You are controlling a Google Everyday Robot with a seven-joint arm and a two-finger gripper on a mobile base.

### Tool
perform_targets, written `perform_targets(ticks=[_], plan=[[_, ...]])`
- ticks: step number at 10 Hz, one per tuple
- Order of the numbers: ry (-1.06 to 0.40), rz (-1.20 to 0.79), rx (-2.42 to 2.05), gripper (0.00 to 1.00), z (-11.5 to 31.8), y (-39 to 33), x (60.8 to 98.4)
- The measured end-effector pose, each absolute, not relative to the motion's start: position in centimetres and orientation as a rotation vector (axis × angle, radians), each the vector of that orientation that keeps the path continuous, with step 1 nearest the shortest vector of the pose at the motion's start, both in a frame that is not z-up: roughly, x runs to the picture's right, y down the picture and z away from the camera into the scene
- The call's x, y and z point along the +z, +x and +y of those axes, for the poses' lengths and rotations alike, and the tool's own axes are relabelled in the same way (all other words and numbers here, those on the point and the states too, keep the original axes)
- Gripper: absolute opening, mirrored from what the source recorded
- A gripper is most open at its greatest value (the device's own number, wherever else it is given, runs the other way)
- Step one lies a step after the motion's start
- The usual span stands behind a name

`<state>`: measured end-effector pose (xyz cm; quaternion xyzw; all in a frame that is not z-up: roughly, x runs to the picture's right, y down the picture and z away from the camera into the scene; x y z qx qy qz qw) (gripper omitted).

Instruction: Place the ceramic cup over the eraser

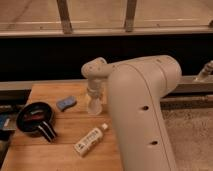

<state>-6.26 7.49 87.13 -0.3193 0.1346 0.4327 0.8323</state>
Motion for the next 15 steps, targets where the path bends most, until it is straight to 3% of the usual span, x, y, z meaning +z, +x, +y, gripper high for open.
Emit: perform_targets(ticks=[2,5,10,15], plan=[[-0.657,0.281,0.906,0.12,7.0,-6.8,86.9],[-0.623,0.270,0.912,0.12,4.1,-6.3,84.6],[-0.584,0.266,0.841,0.12,-2.3,-6.1,76.0],[-0.561,0.234,0.665,0.12,-0.2,-11.4,68.7]])
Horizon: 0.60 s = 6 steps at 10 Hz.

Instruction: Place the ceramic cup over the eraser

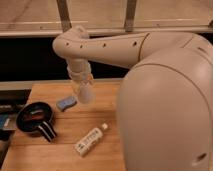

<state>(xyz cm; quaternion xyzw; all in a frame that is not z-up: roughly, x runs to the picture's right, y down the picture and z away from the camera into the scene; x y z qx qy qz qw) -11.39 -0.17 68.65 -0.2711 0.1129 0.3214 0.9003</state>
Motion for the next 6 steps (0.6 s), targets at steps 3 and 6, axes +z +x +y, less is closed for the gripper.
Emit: perform_targets(ticks=[3,6], plan=[[-0.586,0.200,0.590,0.12,1.9,-14.1,66.2],[-0.586,0.204,0.591,0.12,1.9,-13.8,66.2]])
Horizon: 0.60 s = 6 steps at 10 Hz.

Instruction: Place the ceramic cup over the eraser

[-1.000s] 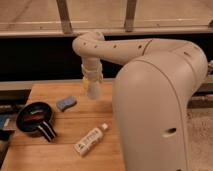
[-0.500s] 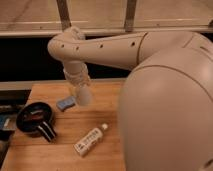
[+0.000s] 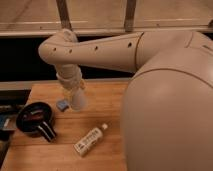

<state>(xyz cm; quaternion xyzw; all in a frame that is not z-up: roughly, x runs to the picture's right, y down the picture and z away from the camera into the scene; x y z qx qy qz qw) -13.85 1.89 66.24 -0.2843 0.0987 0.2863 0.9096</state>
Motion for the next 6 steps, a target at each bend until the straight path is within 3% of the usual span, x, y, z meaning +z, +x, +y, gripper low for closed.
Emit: perform_targets(ticks=[3,6], plan=[[-0.588,0.199,0.580,0.12,2.0,-13.9,66.5],[-0.596,0.130,0.474,0.12,3.3,-18.5,64.8]])
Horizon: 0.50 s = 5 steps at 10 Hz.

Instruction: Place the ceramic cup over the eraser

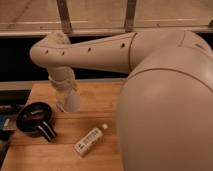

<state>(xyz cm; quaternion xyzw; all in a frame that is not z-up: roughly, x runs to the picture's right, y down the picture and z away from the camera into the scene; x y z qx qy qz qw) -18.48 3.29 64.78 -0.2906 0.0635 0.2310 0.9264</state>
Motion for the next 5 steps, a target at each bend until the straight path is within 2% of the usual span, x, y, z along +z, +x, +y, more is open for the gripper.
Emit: perform_targets(ticks=[5], plan=[[-0.627,0.014,0.268,0.12,6.9,-26.7,59.8]])
